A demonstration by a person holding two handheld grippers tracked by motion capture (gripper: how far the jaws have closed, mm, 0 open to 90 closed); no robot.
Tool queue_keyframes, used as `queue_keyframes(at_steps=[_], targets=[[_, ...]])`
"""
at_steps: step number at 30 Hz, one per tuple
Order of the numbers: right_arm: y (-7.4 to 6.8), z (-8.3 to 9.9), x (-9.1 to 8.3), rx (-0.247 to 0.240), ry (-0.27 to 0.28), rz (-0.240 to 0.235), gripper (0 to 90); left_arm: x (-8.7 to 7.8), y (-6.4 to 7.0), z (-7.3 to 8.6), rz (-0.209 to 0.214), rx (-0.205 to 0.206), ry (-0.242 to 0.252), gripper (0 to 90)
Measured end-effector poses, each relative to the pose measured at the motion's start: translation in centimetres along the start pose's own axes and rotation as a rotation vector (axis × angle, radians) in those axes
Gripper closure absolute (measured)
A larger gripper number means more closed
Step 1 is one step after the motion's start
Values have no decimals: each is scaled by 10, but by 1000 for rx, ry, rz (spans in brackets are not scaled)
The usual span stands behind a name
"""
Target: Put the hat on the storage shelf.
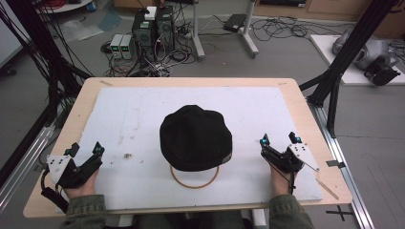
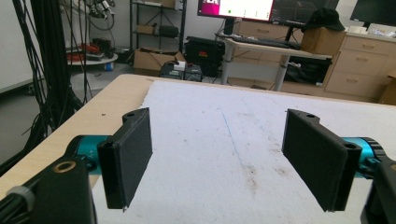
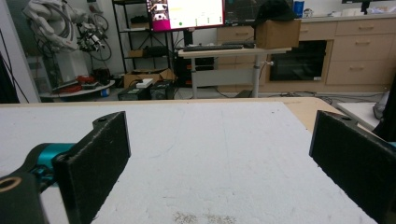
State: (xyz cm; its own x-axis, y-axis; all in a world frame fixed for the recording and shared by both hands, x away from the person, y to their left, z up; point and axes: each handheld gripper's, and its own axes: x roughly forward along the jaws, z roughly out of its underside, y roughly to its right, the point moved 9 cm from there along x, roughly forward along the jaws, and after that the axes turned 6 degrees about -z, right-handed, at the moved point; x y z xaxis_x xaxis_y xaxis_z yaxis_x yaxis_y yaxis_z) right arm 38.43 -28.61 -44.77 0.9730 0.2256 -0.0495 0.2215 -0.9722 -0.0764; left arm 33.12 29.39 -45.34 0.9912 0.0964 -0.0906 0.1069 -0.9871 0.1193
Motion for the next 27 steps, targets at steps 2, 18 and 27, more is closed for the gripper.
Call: queue_keyframes(at_steps=[2, 18, 27], targets=[[1, -1, 0, -9, 5, 1, 44, 0, 0, 0, 1, 0, 2, 247], [-1, 0, 3, -30, -8, -13, 44, 1, 2, 0, 12, 3, -4, 247], [-2, 0, 3, -27, -9, -19, 44, 1, 3, 0, 13, 1, 2, 247]])
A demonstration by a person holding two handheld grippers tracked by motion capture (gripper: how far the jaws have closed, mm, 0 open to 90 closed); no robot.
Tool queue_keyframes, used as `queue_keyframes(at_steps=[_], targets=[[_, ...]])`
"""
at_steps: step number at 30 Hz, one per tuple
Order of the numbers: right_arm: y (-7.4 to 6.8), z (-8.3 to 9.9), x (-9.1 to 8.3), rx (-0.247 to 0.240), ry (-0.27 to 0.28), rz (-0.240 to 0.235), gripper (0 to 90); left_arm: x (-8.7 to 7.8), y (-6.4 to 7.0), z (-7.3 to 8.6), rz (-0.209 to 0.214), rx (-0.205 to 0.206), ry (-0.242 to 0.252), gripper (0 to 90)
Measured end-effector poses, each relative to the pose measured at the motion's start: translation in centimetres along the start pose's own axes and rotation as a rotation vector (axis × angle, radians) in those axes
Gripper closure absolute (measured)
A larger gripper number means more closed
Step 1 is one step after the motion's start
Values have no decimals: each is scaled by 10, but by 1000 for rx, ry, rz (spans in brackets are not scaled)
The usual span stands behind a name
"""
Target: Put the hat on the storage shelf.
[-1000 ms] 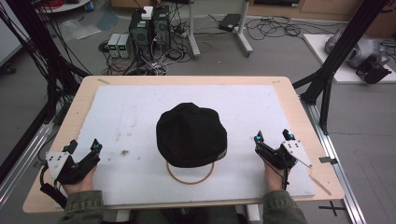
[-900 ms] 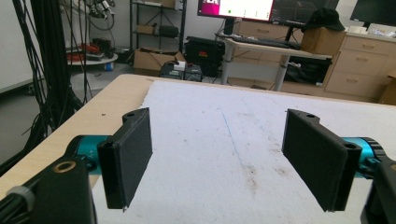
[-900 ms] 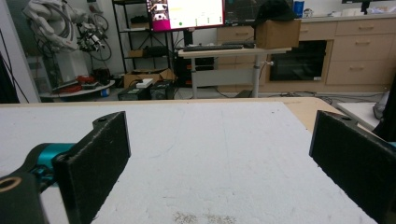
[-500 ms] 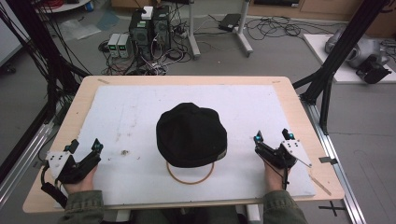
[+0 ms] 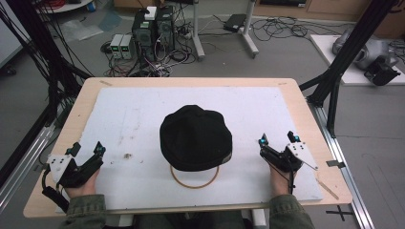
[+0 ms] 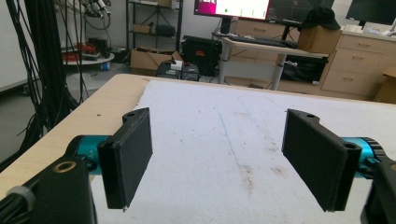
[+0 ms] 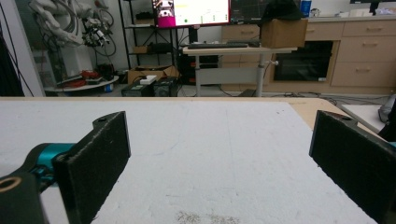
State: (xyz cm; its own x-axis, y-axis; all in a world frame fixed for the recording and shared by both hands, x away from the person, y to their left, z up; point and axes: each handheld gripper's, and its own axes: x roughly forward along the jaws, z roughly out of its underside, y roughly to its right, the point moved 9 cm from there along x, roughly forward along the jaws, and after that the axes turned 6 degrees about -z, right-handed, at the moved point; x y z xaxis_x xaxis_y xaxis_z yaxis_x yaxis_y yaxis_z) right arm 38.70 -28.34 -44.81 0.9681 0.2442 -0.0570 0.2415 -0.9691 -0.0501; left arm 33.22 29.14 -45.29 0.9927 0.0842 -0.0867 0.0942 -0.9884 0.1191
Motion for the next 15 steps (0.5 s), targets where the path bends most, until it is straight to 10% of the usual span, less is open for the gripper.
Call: queue_keyframes(at_steps=[15], targets=[[-1, 0, 0, 9, -4, -9, 44, -1, 4, -2, 16, 0, 17, 248]])
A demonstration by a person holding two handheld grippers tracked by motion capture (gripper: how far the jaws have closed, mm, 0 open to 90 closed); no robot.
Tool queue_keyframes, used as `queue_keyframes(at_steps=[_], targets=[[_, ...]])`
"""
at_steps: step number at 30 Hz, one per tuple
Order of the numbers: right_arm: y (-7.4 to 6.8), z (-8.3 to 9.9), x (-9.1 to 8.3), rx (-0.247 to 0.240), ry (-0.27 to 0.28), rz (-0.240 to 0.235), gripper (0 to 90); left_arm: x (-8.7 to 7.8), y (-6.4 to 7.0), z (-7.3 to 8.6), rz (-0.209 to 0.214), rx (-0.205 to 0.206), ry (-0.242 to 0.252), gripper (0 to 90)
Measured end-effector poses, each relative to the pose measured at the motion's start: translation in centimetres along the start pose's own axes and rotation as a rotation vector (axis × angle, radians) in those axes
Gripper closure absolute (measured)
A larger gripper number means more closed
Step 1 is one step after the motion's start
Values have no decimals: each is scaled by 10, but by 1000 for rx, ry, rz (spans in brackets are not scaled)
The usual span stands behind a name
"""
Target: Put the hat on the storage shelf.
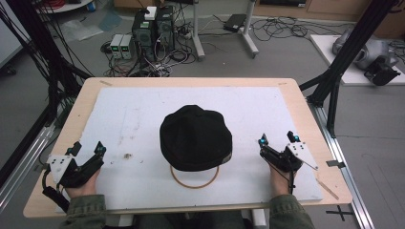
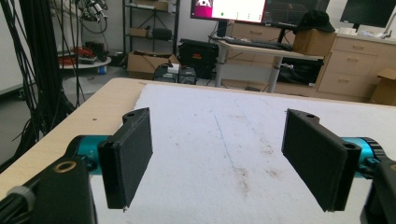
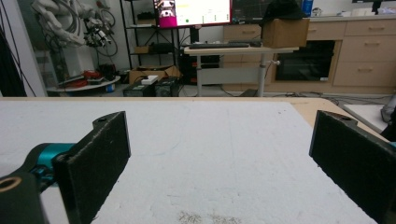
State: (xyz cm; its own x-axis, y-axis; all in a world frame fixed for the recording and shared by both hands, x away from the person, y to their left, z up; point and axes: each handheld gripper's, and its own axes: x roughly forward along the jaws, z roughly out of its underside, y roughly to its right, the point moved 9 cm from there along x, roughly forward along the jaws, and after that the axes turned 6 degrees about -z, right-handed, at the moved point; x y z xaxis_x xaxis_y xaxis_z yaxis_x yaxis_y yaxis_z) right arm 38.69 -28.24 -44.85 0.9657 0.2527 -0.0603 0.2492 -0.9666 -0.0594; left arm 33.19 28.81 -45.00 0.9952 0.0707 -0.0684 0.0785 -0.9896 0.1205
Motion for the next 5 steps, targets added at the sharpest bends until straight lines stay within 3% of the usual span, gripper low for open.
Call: queue_keyframes(at_steps=[5], targets=[[0, 0, 1, -8, -2, -4, 44, 0, 0, -1, 0, 0, 4, 249]])
